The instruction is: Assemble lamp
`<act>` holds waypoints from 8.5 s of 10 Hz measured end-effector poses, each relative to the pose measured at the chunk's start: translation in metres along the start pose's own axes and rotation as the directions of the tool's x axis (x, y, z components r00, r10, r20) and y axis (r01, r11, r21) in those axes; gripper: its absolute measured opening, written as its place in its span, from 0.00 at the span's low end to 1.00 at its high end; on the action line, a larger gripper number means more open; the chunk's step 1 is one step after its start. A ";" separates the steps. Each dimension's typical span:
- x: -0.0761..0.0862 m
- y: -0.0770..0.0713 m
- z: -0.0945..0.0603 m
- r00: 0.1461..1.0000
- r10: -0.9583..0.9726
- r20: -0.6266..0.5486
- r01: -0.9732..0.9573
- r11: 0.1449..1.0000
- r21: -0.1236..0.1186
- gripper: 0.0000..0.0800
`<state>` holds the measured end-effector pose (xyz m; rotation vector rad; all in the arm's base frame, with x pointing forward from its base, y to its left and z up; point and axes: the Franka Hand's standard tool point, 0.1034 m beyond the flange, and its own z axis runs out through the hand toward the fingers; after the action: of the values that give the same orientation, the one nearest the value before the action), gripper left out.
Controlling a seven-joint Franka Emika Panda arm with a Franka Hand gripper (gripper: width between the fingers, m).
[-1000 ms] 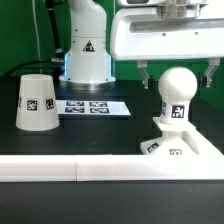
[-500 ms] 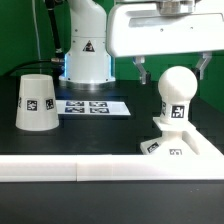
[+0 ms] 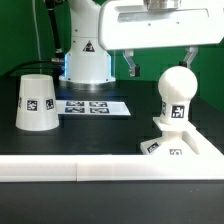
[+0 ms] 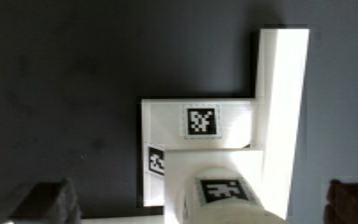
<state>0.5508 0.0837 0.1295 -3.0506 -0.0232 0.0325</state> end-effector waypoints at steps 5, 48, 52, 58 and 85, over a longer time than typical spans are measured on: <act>-0.022 0.019 -0.006 0.999 -0.038 0.009 0.038 0.999 -0.002 0.87; -0.143 0.179 0.037 1.000 -0.009 0.025 0.010 0.999 -0.034 0.06; -0.114 0.122 0.002 0.992 0.119 0.045 -0.119 0.993 0.015 0.06; -0.014 0.071 -0.052 0.972 0.235 0.004 -0.235 0.971 0.034 0.06; 0.061 -0.041 -0.026 0.943 0.331 0.042 -0.332 0.942 0.042 0.06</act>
Offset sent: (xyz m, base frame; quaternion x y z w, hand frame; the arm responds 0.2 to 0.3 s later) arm -0.0290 -0.0110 0.0070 -0.0106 -0.0158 0.0200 0.9996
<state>0.6117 0.1236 0.1581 -2.9670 0.4823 0.1070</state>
